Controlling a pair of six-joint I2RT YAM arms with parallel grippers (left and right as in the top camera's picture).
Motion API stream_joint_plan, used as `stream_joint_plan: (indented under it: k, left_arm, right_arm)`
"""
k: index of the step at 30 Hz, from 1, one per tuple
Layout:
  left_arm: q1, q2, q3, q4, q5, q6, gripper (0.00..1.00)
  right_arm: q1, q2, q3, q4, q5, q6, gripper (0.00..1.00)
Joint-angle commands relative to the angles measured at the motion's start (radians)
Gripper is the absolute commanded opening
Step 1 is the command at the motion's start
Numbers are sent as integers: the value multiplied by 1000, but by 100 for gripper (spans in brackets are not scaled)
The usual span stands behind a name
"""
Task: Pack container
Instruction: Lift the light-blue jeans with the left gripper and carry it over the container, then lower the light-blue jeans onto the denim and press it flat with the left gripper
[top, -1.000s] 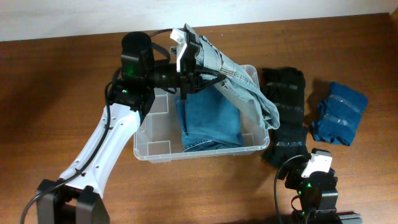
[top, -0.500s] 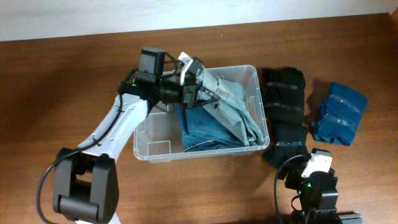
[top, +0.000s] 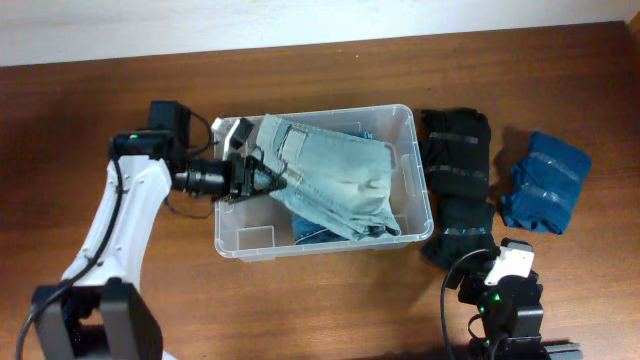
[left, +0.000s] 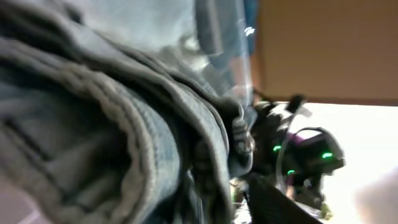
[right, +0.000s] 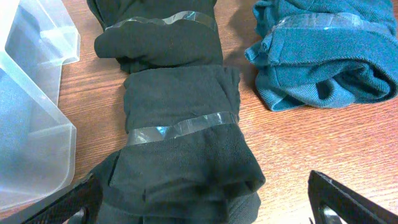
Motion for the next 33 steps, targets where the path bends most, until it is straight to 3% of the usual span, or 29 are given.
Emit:
stream_joint_plan:
  k: [1,7,12,16,21,28,33]
  left_arm:
    - [1,-64,12,-48,-159,46,63]
    - [28,-132,128,-48,-195,45,70]
    - [-10,-145,217,-18,-345,23,72]
    - [-111,-119,206,44,-555,23,72]
    - [-319,0,190,88,-758,23,72]
    - [-506,221,190,114,-794,46,72]
    - [-562,404,190,156,-816,32,72]
  right_arm:
    - [6,-8,-8,2,2,-6,98]
    - [6,-8,-8,2,2,-6,98]
    - [6,-8,-8,2,2,-7,98]
    - [6,-8,-8,2,2,-6,98]
    - [6,-8,-8,2,2,-6,98]
    - [6,-8,-8,2,2,-6,98]
    - [6,-8,-8,2,2,-6,98]
